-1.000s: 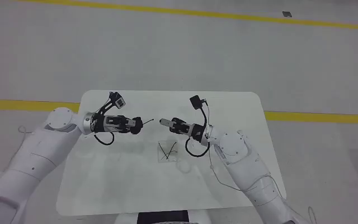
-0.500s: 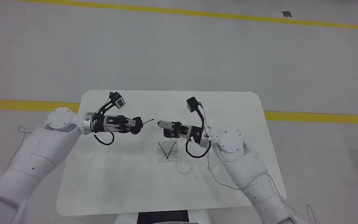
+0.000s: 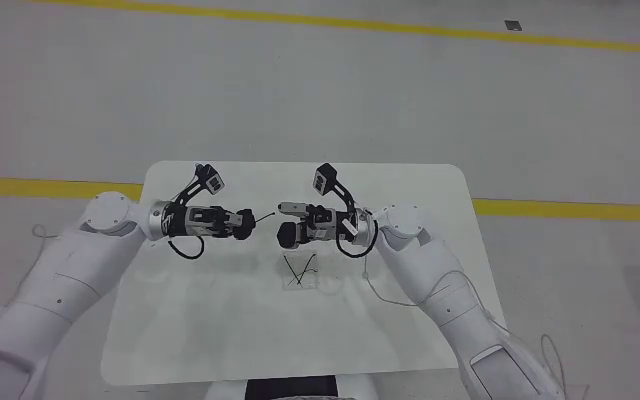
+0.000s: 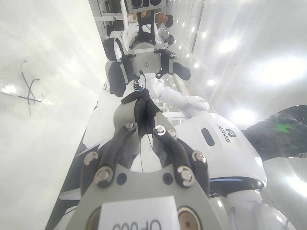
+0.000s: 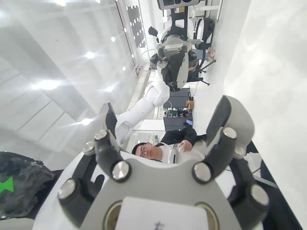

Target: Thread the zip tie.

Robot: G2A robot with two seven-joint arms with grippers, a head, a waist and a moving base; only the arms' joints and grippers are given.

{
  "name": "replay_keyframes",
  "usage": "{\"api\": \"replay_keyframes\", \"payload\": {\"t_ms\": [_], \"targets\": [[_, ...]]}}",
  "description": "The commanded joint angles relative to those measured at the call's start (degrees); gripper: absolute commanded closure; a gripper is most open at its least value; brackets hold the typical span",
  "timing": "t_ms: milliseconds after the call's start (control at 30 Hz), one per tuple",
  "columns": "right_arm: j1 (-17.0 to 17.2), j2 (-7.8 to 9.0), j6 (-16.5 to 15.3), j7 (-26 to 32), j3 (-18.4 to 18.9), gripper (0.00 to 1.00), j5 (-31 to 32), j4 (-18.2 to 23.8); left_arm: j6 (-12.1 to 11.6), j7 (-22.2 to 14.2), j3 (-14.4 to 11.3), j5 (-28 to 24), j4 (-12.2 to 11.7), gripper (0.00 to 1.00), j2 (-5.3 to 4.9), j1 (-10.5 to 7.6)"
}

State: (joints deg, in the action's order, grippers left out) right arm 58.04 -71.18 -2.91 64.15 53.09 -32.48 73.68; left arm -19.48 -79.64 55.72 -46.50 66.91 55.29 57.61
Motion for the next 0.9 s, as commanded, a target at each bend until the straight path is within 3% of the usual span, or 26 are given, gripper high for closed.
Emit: {"api": "replay_keyframes", "payload": {"t_ms": [0,133,233,600,867], "targets": [[0.0,0.00,0.0,0.0,0.0,0.00,0.0,0.0,0.0,0.0,0.0,0.0,0.0,1.00,0.00,0.00],[0.0,0.00,0.0,0.0,0.0,0.00,0.0,0.0,0.5,1.6,-0.2,0.6,0.8,1.00,0.03,0.51],[0.0,0.00,0.0,0.0,0.0,0.00,0.0,0.0,0.2,0.0,0.0,1.0,0.8,1.00,-0.13,0.85],[0.0,0.00,0.0,0.0,0.0,0.00,0.0,0.0,0.0,0.0,0.0,0.8,1.8,1.00,-1.17,3.12],[1.0,-0.20,1.6,-0.3,-0.2,0.00,-2.3,0.0,0.0,0.0,-0.3,0.9,2.8,1.00,-1.30,3.32]]}}
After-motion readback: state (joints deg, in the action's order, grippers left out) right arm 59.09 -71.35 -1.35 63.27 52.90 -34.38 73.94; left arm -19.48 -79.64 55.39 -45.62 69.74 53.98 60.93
